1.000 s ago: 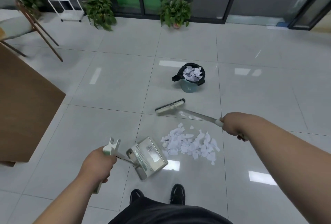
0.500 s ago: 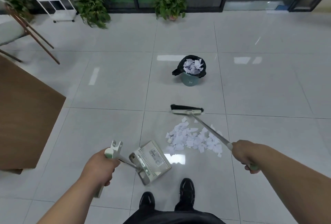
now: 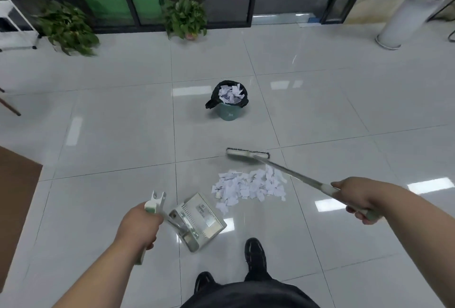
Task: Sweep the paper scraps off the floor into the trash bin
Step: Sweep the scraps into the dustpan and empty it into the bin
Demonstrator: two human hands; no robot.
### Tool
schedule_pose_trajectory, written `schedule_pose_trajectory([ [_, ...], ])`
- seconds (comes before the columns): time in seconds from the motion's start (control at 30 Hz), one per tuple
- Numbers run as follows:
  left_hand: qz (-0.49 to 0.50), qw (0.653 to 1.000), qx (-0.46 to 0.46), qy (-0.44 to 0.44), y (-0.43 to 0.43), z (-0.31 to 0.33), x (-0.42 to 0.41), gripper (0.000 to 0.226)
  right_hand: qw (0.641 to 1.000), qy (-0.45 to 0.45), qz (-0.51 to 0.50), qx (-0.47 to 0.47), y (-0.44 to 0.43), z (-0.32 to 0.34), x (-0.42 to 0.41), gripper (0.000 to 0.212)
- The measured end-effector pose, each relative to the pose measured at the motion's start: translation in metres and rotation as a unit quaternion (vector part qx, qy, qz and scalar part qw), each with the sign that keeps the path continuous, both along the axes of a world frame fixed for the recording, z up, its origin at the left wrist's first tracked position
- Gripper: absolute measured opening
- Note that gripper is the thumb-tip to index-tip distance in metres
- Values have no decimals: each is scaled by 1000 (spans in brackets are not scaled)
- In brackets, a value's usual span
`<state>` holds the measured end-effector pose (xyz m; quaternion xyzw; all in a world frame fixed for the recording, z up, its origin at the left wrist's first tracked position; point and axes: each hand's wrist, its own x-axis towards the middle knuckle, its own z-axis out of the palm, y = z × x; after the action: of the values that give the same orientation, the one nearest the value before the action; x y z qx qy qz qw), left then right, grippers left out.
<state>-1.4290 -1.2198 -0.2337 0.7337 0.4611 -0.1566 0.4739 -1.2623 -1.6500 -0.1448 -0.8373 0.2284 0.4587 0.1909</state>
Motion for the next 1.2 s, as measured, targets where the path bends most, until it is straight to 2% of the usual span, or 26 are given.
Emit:
schedule_pose_trajectory([
  [0.13, -41, 999, 11, -6, 14, -10, 7, 10, 997, -23, -70, 7, 28, -44, -29, 29],
  [0.27, -78, 997, 18, 4, 25, -23, 19, 13, 991, 2, -133, 11, 59, -76, -56, 22],
  [0.4, -75, 997, 26, -4, 37, -38, 30, 14, 992, 64, -103, 17, 85, -91, -95, 21],
  [0.5, -87, 996, 36, 3, 49, -47, 27, 13, 994, 79, -63, 30, 105, -84, -119, 16],
  [0.63, -92, 995, 34, -1, 56, -52, 31, 15, 993, 106, 2, 52, 120, -63, -132, 20],
  [0.73, -87, 996, 33, -8, 54, -52, 30, 15, 990, 121, 53, 38, 127, -48, -137, 16],
  [0.87, -77, 997, 22, -13, 56, -51, 26, 18, 981, 149, 127, 18, 139, -35, -145, 21],
  [1.03, -74, 997, 14, -21, 60, -49, 26, 16, 975, 157, 154, 4, 143, -13, -143, 17],
  [1.2, -75, 997, 15, -28, 61, -49, 22, 11, 990, 106, 94, 16, 129, 13, -119, 45],
])
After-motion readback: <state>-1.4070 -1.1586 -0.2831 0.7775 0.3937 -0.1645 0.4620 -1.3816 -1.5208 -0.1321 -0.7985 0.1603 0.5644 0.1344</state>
